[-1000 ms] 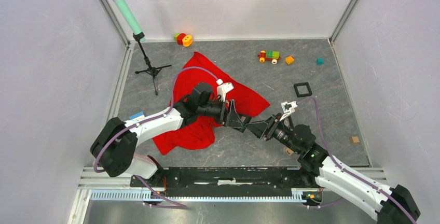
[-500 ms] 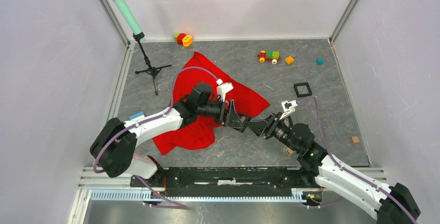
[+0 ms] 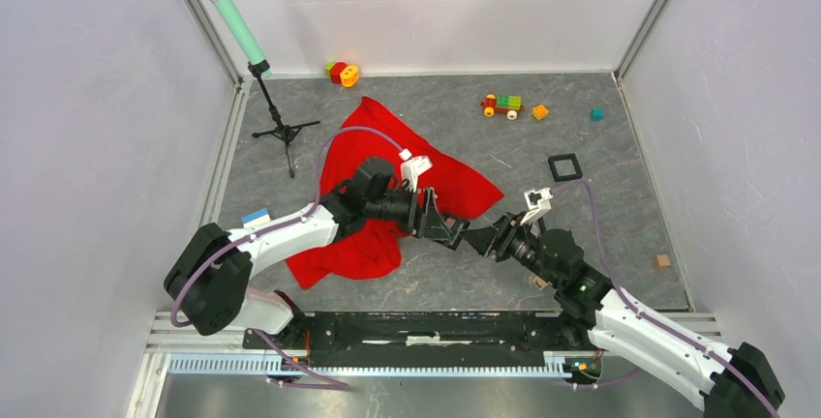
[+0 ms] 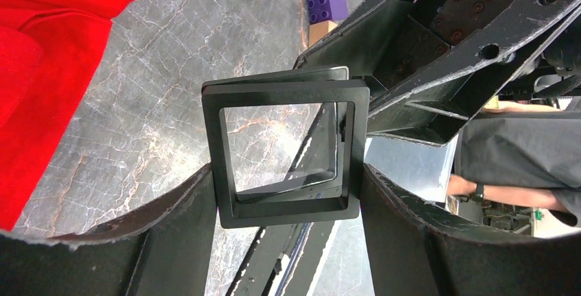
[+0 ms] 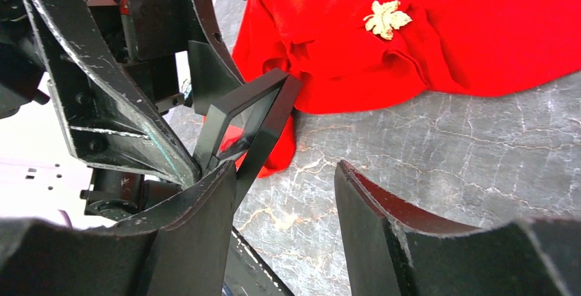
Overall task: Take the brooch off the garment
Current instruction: Open the brooch box.
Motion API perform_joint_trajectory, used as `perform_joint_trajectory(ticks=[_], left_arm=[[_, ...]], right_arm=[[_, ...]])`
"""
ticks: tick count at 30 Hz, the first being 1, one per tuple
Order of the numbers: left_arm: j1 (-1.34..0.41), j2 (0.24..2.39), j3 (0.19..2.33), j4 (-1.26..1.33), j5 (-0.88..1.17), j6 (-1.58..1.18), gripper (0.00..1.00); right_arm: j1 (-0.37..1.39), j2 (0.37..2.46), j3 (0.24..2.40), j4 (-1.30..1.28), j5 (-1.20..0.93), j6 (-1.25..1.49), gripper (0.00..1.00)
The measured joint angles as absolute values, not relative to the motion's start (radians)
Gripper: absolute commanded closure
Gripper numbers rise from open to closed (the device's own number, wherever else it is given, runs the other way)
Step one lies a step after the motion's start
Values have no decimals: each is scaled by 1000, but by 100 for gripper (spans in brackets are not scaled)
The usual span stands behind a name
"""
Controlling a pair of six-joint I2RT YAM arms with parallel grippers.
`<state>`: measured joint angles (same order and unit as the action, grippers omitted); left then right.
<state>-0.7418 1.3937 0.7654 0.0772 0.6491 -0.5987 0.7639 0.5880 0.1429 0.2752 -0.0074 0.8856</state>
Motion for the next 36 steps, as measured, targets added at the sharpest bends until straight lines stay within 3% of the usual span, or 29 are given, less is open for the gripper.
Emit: perform_joint_trajectory(ticks=[21, 29, 36], left_arm=[[-741, 1293, 752, 86, 631, -636, 76], [-736, 1293, 752, 105, 630, -653, 76], [-737, 1300, 752, 154, 642, -686, 76]], right_arm=[[762, 528, 147, 65, 89, 841, 38], [761, 408, 147, 101, 78, 804, 36], [761, 454, 145, 190, 19, 809, 36]])
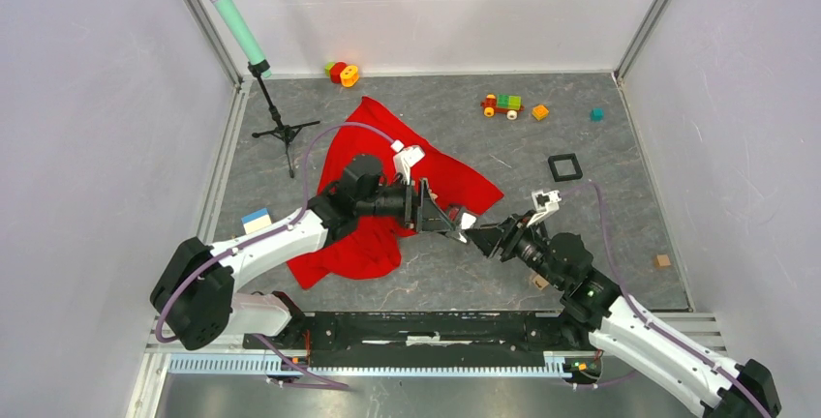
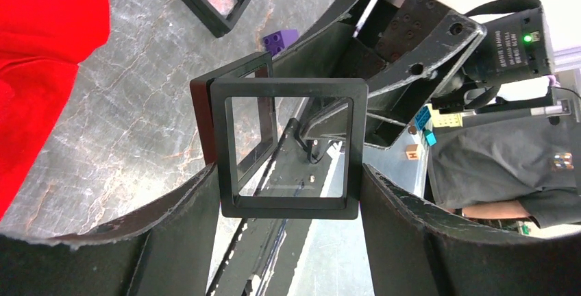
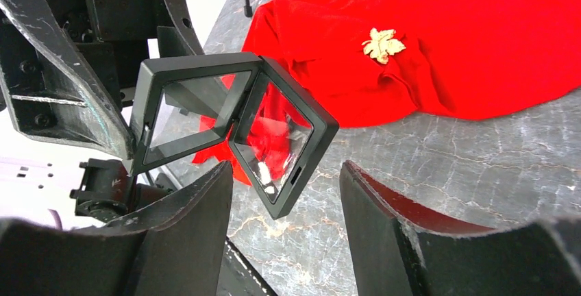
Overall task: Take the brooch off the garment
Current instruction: Open the brooch box.
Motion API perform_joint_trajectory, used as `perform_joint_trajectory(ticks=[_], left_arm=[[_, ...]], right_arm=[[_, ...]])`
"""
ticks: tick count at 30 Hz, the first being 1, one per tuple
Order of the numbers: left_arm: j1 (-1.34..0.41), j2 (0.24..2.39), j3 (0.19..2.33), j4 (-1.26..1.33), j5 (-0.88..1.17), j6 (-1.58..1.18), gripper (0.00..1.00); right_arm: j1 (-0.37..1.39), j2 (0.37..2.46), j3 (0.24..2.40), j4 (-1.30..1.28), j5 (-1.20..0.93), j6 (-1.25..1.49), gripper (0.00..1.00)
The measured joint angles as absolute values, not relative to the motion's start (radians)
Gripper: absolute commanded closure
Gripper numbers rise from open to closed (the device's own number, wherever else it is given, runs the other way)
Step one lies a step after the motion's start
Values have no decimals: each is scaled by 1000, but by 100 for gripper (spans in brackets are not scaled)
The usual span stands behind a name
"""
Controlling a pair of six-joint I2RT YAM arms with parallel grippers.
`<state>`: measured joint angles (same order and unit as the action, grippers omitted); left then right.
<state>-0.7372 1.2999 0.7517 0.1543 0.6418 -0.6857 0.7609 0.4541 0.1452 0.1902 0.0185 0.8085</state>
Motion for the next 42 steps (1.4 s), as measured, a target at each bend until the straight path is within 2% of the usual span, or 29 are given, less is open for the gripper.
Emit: perform_joint_trajectory(ticks=[4, 11, 20, 22, 24, 27, 29, 34, 38, 42], left_arm=[[-737, 1300, 750, 176, 657, -696, 76], [-737, 1299, 750, 191, 665, -710, 76], [-737, 1299, 750, 204, 689, -727, 75], [-737, 1297, 749, 213, 692, -732, 75], [-737, 1292, 745, 219, 693, -737, 67], [-737, 1285, 736, 227, 701, -736, 36], [-736, 1282, 729, 227, 700, -736, 24], [-736, 1245, 723, 184, 662, -730, 12], [-728, 1212, 723, 130, 601, -711, 8], [-727, 1201, 723, 89, 551, -692, 8]], right_arm=[[761, 487, 142, 226, 0, 819, 38], [761, 499, 118, 271, -13, 847, 54], [761, 507, 115, 329, -47, 877, 63], [760, 513, 114, 341, -55, 886, 73], [760, 520, 113, 352, -65, 898, 80], [754, 521, 113, 358, -64, 924, 81], [754, 513, 113, 357, -66, 931, 82], [755, 498, 149, 266, -58, 906, 83], [755, 551, 260, 104, -25, 845, 89], [755, 623, 356, -36, 12, 789, 88]])
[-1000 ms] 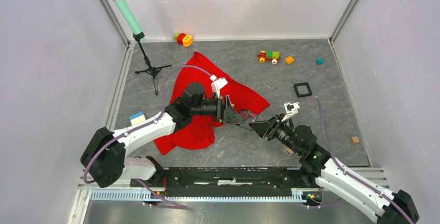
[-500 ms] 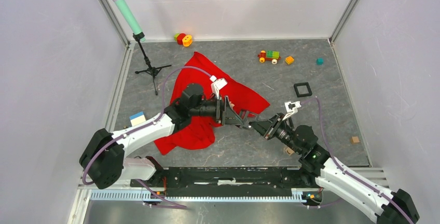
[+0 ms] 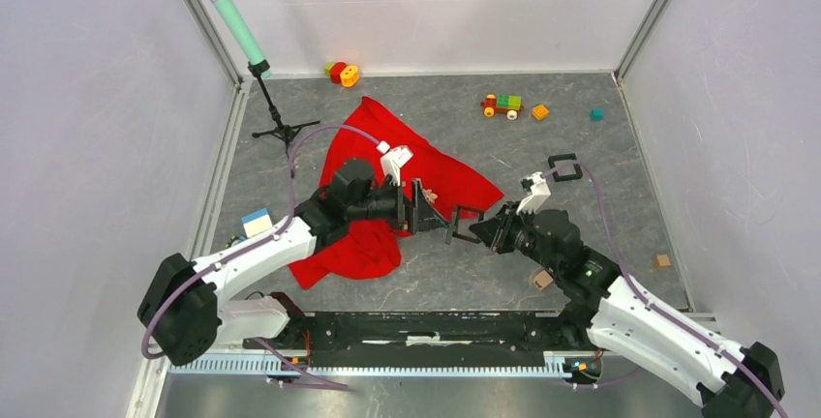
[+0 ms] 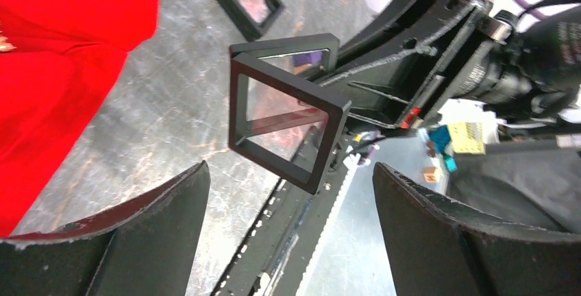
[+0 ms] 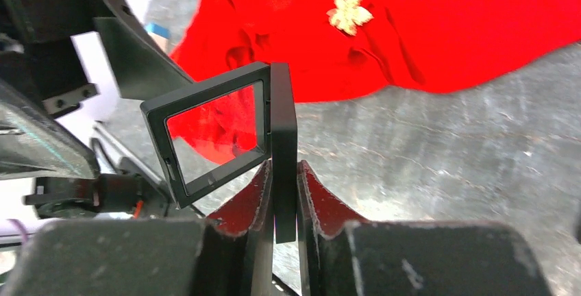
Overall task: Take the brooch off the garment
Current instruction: Open the brooch box.
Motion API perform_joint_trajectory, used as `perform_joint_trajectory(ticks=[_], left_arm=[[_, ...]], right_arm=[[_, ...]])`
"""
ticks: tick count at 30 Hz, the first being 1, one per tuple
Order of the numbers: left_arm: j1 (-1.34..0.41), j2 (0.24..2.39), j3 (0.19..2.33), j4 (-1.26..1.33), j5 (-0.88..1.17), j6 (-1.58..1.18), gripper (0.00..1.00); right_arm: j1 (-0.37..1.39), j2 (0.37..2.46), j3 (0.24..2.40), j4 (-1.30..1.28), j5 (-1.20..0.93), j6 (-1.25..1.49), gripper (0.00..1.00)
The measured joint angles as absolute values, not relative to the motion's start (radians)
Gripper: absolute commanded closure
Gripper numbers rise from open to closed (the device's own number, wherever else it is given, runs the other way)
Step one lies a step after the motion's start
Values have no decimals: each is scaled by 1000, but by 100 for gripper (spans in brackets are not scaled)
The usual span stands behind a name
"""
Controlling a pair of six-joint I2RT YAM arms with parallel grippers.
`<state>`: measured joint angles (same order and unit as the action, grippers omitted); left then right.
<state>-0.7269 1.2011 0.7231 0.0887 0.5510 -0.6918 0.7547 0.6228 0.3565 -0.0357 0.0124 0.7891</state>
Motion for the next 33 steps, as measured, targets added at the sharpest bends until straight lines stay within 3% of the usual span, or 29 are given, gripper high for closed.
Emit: perform_joint_trajectory(ticks=[7, 21, 28, 33], left_arm=[[-809, 1221, 732, -23, 373, -650, 28], [-849, 1370, 798, -92, 208, -648, 36], [-847, 1396, 792, -64, 222, -653, 48], [-823, 1417, 770, -16, 258, -683, 62]], right_arm=[[756, 781, 472, -250, 81, 725, 86], [756, 859, 512, -335, 99, 694, 85], [756, 859, 512, -331, 87, 693, 85], [756, 843, 508, -322, 77, 696, 86]])
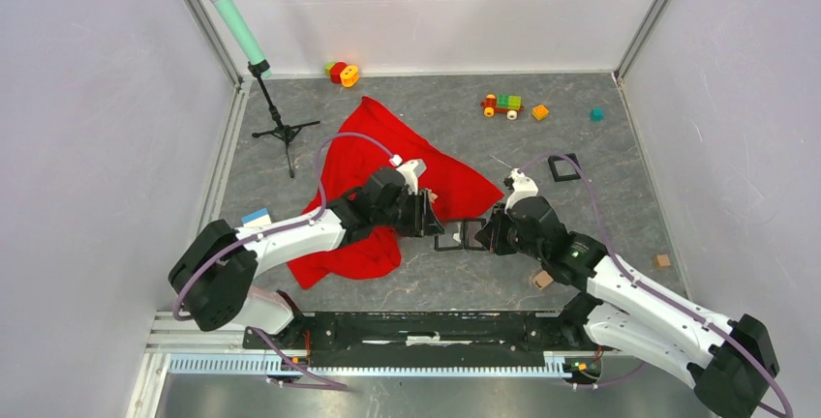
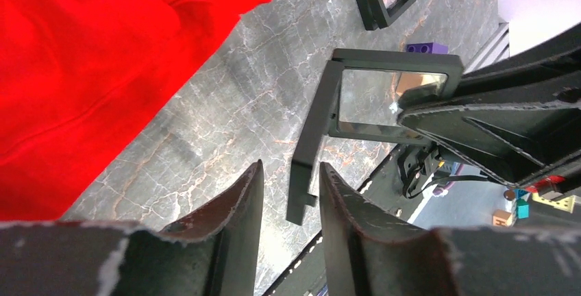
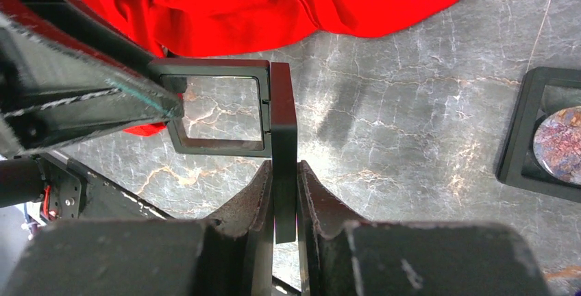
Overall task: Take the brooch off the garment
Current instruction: Open the brooch box.
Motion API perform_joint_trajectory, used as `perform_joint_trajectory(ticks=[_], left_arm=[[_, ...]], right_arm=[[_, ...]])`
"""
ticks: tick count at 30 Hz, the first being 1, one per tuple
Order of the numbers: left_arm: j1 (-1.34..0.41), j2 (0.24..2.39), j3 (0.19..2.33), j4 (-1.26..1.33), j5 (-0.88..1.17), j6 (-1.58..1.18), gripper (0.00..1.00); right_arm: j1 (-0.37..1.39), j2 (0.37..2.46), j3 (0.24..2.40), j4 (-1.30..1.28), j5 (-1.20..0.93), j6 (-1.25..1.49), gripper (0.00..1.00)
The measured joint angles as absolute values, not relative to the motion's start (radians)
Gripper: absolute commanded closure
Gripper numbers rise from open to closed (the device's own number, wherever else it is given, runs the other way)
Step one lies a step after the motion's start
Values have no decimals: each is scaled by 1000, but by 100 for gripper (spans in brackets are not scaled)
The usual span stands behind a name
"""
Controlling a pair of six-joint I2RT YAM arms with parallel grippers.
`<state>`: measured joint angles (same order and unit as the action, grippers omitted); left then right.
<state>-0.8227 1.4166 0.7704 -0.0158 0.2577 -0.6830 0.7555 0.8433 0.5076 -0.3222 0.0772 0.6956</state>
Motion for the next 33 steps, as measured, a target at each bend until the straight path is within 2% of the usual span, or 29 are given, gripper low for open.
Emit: perform_joint_trajectory(ticks=[11, 18, 28, 33], left_arm=[[-774, 1456, 741, 85, 369, -756, 93], [-764, 1482, 723, 131, 405, -794, 98], [-735, 1528, 661, 271, 485, -908, 98], [-724, 1547, 629, 342, 510, -961, 98]], right_arm=[[756, 816, 473, -284, 62, 710, 86], [755, 820, 472, -286, 64, 709, 86], [755, 820, 450, -261, 68, 709, 87], [754, 827, 434, -233, 70, 708, 91]])
